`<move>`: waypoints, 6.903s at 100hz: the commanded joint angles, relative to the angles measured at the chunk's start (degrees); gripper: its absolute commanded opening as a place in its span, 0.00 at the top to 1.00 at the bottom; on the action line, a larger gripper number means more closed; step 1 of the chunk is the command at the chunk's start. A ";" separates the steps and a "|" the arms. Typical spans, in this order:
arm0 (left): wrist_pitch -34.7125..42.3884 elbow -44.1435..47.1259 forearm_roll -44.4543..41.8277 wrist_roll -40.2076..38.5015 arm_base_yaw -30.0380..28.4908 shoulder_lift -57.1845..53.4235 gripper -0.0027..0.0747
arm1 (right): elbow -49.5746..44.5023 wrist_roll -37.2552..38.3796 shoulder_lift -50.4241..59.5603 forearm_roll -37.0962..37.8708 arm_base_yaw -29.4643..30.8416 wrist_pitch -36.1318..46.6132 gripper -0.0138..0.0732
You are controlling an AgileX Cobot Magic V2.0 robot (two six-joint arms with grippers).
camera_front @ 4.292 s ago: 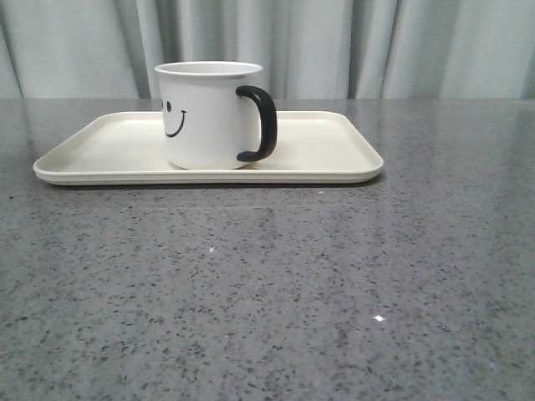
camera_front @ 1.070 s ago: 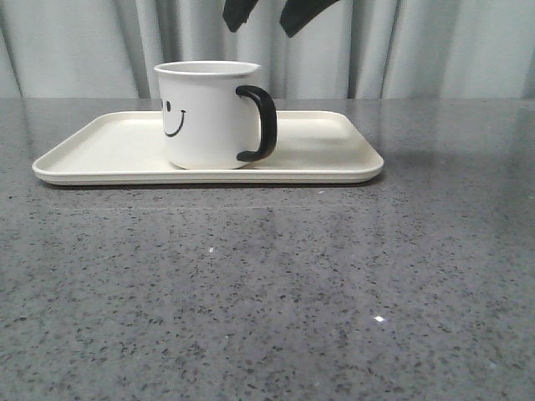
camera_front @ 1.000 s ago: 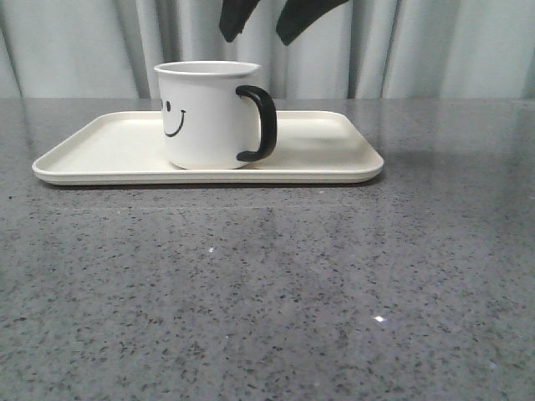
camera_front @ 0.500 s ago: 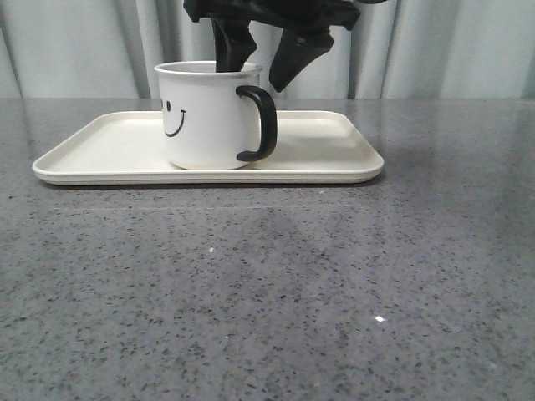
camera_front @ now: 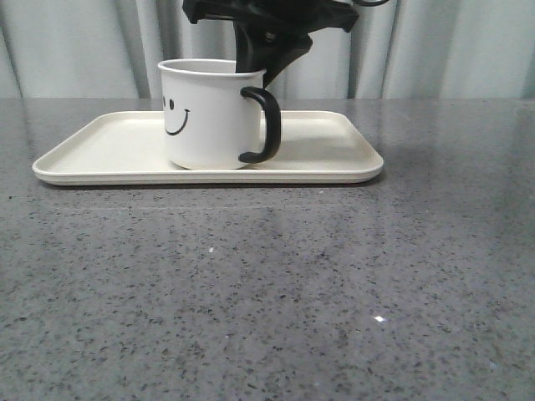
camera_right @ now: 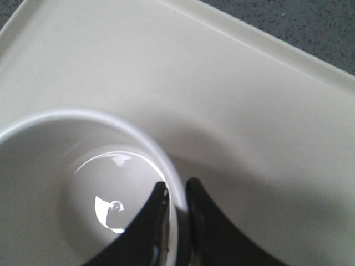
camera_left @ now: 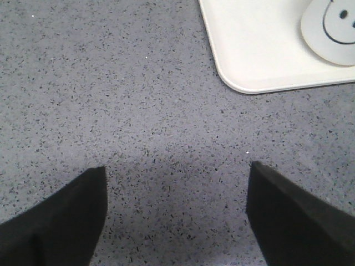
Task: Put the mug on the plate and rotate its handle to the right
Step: 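Lower the right gripper into the mug and grip its rim, then rotate the mug with the right gripper, turning the handle sideways, then open the right gripper and lift it out of the mug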
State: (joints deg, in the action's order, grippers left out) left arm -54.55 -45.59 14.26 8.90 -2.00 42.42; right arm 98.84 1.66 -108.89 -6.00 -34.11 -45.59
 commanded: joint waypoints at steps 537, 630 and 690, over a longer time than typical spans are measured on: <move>3.56 -1.55 1.33 -0.14 -0.05 -0.13 0.30 | -37.75 -30.73 63.92 -10.80 38.04 2.18 0.34; 3.69 -1.55 1.33 -0.14 -0.05 -0.13 0.33 | -62.78 -20.30 79.55 -10.80 38.32 9.76 0.35; 3.69 -1.55 1.33 -0.14 -0.05 -0.13 0.99 | -62.78 -20.30 79.55 -10.91 38.32 9.71 0.92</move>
State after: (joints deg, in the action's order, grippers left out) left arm -54.34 -45.59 14.35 8.90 -2.00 42.42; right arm 34.51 -18.60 -29.36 -16.49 3.89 -39.90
